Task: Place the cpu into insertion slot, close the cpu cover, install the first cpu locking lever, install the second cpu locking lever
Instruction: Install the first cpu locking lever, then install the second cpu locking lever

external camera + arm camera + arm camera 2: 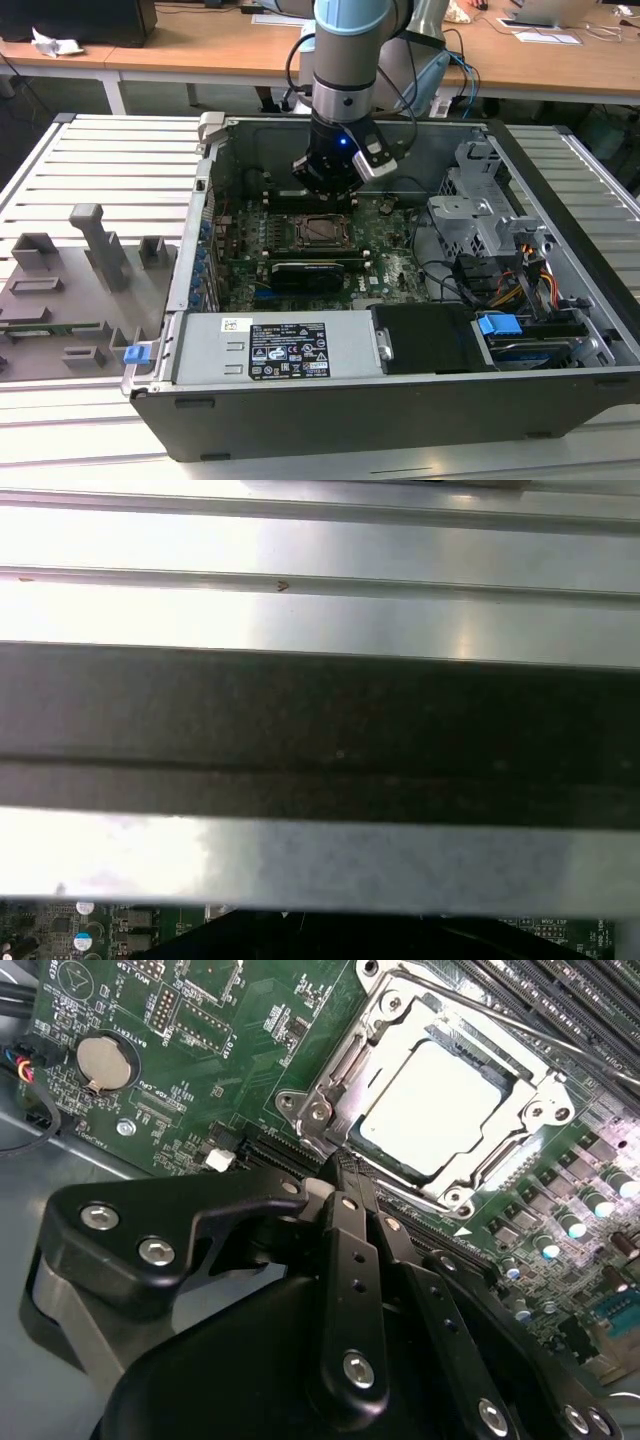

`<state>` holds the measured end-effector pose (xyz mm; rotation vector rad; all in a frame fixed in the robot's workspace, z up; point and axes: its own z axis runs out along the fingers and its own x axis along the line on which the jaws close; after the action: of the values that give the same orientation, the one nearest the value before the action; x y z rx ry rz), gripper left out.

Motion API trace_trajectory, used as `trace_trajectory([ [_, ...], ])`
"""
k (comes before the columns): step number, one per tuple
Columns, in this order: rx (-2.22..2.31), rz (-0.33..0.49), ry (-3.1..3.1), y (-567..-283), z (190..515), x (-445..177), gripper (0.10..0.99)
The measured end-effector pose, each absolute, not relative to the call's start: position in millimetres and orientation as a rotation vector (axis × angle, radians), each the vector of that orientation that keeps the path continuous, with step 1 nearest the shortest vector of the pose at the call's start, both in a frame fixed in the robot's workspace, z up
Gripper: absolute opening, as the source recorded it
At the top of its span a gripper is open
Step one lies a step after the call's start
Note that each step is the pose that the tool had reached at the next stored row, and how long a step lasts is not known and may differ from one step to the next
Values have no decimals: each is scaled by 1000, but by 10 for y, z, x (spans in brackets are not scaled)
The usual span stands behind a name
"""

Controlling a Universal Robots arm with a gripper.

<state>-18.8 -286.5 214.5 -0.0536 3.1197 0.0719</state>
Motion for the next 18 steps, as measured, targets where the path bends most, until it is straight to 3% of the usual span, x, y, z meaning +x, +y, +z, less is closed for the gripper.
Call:
trace_trajectory([
  [18,-53,72,3120,-2929,2145,-188,106],
])
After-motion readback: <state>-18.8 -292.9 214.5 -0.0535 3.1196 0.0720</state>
